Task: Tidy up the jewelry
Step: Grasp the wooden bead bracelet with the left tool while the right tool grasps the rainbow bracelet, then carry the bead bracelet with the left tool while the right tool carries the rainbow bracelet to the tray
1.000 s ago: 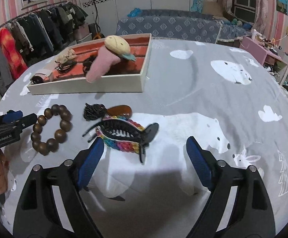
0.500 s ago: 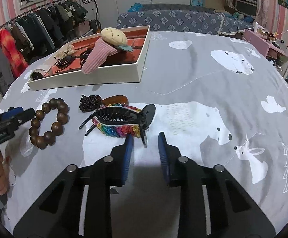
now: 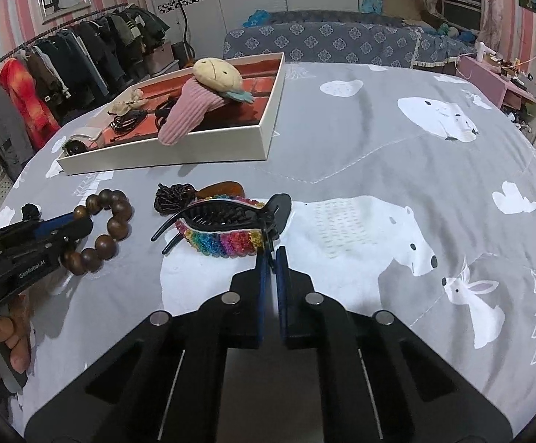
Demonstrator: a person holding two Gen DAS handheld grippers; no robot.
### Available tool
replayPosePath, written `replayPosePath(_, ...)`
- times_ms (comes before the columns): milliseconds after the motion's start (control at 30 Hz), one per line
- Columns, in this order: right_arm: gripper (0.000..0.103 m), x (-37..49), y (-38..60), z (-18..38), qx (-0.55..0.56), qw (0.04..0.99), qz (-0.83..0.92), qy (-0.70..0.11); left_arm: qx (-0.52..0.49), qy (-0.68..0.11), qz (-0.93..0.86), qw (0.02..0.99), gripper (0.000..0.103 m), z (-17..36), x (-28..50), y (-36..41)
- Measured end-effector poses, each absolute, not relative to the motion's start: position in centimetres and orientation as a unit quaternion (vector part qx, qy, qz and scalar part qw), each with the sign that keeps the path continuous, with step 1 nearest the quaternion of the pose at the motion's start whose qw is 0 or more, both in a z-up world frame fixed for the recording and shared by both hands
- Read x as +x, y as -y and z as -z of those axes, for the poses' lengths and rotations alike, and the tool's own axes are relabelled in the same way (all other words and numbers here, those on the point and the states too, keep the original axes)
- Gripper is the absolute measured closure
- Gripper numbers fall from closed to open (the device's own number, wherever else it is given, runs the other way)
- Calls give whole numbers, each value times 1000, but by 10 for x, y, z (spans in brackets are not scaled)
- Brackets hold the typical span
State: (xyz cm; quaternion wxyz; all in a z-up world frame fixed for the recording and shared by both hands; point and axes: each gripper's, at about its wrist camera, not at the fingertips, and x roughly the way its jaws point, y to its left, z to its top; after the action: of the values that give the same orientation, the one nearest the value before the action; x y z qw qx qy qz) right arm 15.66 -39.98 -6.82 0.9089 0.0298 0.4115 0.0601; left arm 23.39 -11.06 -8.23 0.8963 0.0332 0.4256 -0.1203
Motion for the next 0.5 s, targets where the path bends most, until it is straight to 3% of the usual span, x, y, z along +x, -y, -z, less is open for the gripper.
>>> replayPosePath(500, 99, 128, 393, 34, 30, 931, -79, -355, 6, -375, 134, 917, 84, 30, 199, 98)
